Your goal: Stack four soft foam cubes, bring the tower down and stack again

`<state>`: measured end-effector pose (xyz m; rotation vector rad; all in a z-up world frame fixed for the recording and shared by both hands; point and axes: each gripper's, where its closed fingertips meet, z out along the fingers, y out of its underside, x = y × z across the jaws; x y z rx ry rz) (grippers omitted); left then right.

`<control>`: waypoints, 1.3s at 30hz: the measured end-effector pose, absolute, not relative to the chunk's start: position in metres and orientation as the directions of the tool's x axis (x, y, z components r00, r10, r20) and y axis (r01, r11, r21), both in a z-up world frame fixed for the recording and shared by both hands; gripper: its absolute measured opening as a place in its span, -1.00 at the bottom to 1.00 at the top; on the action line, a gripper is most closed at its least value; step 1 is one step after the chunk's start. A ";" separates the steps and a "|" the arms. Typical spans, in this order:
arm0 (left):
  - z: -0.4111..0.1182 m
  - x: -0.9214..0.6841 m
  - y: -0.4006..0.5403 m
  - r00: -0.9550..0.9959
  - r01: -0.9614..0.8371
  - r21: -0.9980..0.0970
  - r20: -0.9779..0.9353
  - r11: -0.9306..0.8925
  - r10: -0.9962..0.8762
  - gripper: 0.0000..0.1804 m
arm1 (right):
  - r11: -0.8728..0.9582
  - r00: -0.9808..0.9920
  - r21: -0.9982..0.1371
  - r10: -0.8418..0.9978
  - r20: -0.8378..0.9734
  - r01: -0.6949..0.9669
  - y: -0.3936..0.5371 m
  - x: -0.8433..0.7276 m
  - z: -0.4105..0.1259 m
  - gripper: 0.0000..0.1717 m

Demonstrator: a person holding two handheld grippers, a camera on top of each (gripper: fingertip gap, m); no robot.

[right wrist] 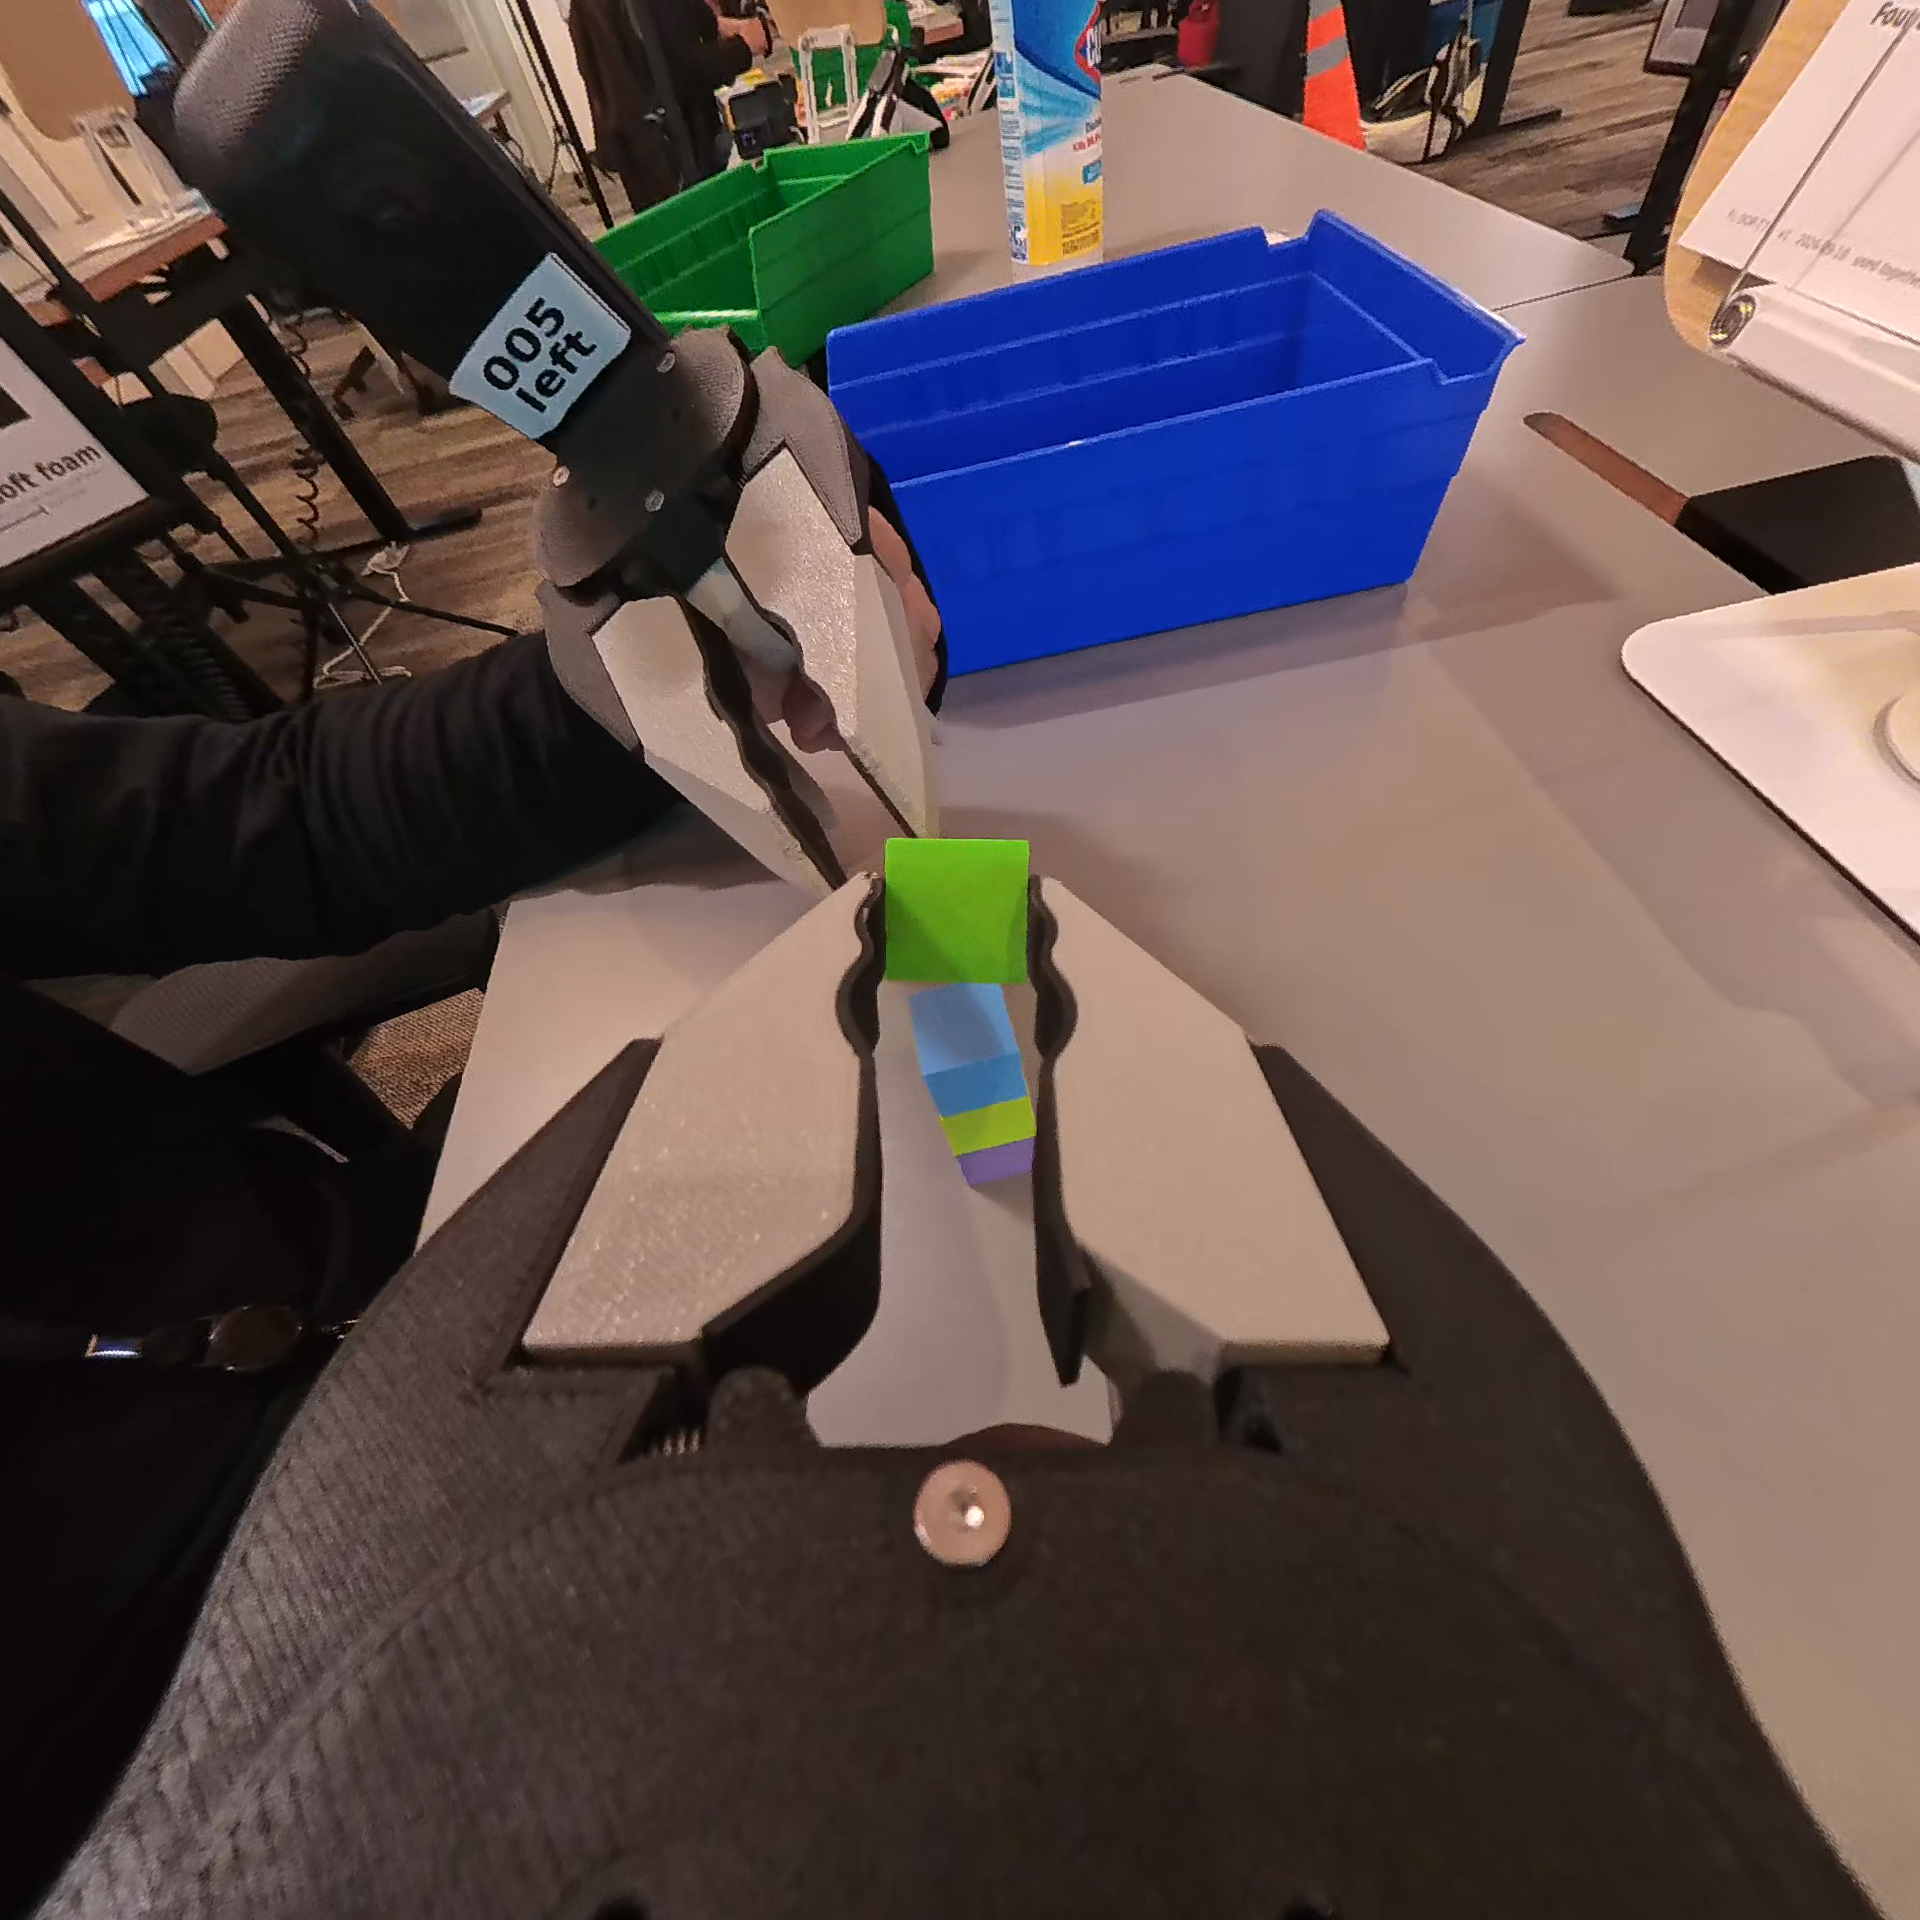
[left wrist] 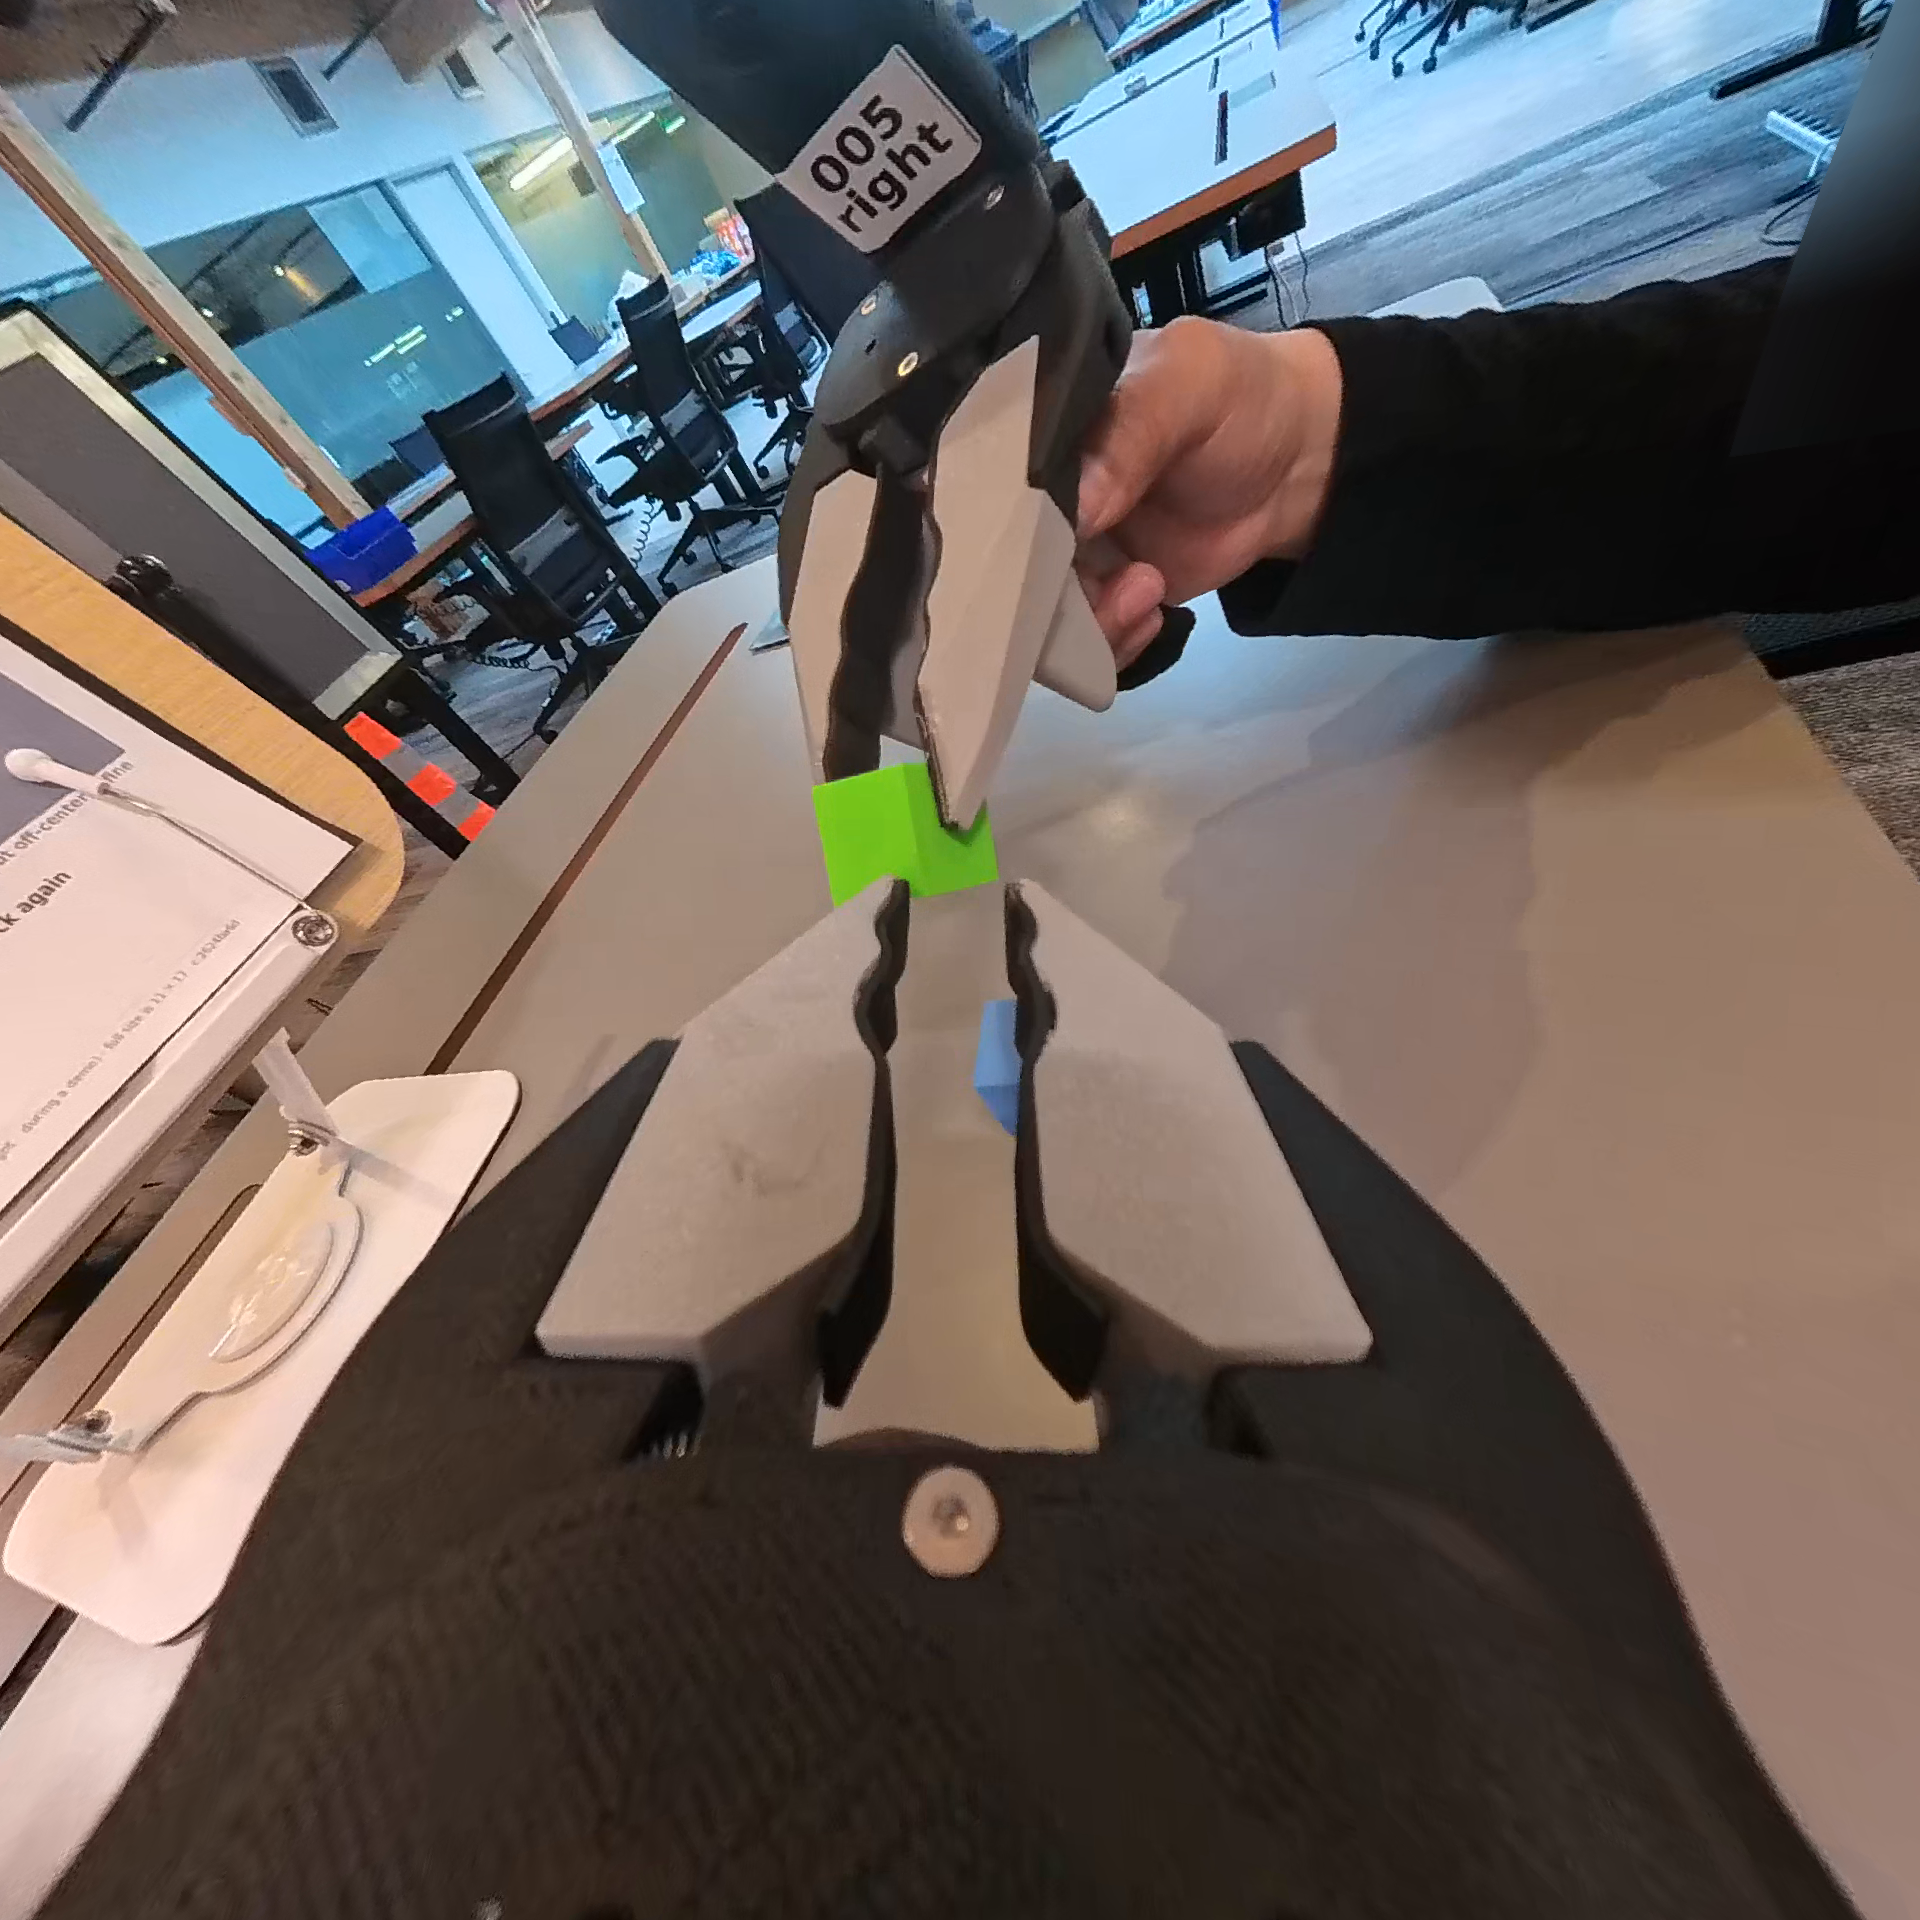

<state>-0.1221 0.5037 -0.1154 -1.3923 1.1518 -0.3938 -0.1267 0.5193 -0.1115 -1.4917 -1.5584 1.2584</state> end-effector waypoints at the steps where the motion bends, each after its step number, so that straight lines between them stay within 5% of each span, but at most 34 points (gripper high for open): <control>1: -0.116 -0.122 0.504 0.449 -0.396 -0.892 -0.396 0.219 -0.801 -0.82 | -0.099 -0.154 -0.924 0.974 -0.166 0.369 0.520 -0.127 -0.112 -0.72; 39: -0.137 -0.124 0.494 0.365 -0.459 -0.871 -0.364 0.174 -0.857 -0.73 | -0.027 -0.166 -0.936 0.982 -0.091 0.350 0.514 -0.134 -0.112 -0.73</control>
